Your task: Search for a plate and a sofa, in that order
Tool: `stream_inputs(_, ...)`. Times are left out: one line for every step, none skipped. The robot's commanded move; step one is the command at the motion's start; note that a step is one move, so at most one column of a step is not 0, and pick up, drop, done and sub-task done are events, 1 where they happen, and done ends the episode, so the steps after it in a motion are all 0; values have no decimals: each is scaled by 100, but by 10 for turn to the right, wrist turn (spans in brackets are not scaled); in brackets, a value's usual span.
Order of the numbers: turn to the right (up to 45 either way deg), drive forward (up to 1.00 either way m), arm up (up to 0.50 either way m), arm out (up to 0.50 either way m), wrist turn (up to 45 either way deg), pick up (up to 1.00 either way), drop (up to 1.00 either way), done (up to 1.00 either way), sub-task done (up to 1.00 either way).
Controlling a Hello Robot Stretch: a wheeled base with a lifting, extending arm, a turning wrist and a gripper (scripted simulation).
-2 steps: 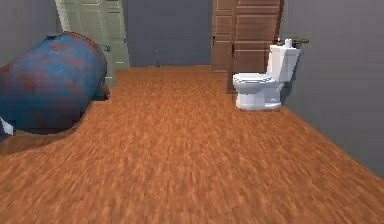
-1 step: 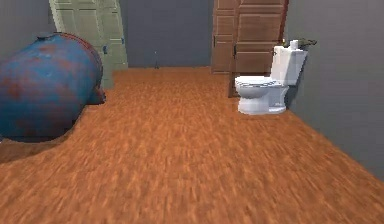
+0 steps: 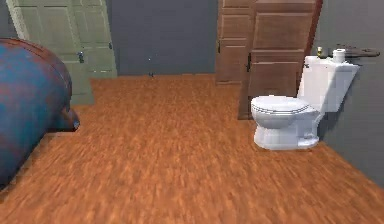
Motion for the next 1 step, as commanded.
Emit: stream_inputs(0, 100, 0, 0, 0, 0, 0, 0, 0)
